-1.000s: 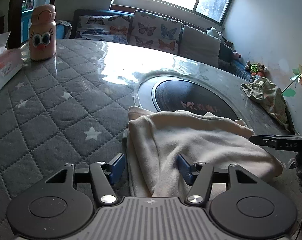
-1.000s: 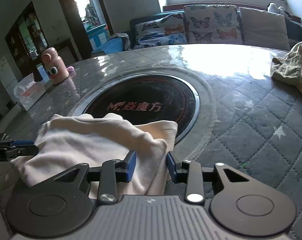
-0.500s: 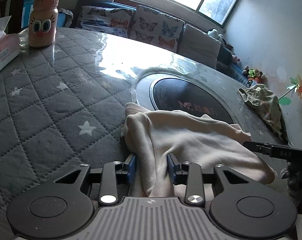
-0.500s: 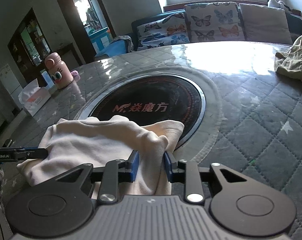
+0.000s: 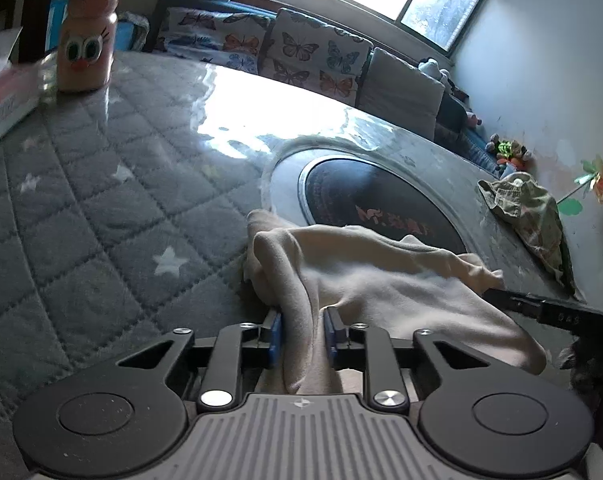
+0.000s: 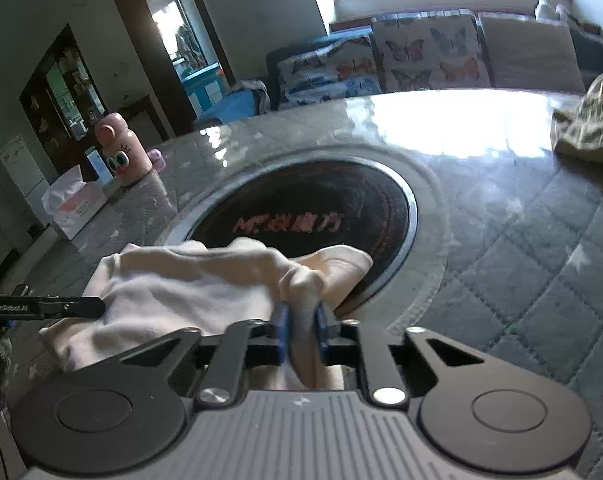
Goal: Fold clothes
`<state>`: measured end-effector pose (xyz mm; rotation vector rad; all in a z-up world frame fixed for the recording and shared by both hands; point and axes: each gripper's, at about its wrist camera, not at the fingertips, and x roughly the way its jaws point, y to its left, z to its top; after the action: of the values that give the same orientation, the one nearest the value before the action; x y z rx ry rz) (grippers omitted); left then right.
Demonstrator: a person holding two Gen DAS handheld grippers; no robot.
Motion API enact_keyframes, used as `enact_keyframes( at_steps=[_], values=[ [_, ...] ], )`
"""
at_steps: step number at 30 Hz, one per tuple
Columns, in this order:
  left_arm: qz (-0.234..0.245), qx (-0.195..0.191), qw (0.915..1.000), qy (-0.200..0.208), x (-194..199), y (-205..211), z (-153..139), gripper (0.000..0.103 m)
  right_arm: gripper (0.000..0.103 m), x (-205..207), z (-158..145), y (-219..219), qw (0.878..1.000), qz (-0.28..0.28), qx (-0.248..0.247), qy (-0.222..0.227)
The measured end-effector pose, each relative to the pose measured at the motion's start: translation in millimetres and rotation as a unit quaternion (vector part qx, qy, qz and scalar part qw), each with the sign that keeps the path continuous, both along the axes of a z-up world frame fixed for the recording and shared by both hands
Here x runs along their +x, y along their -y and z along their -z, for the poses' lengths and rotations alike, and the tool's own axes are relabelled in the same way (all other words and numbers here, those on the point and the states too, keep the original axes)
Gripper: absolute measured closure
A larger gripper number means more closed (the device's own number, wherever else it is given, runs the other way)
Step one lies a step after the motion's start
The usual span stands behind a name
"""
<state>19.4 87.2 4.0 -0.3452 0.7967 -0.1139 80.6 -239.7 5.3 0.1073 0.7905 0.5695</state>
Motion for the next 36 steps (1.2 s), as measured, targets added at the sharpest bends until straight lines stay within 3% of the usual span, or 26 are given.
enact_keyframes(
  at_steps=[10, 17, 36],
  values=[
    [0.026, 0.020, 0.9985, 0.043, 17.6, 25.4, -30.5, 0.084, 0.095, -7.8, -36.8, 18.1, 0.998, 0.020, 0.019, 0.050],
    [0.009, 0.014, 0.9984, 0.054, 13.7, 15.2, -36.1, 0.085, 0.095, 1.2, -54.1, 3.3, 0.997, 0.002, 0.011, 0.070],
    [-0.118, 0.044, 0.9888, 0.080, -6.6, -110.6, -60.7, 0.090, 0.096, 50.2, -75.8, -149.2, 0.990, -0.113, 0.010, 0.085]
  ],
)
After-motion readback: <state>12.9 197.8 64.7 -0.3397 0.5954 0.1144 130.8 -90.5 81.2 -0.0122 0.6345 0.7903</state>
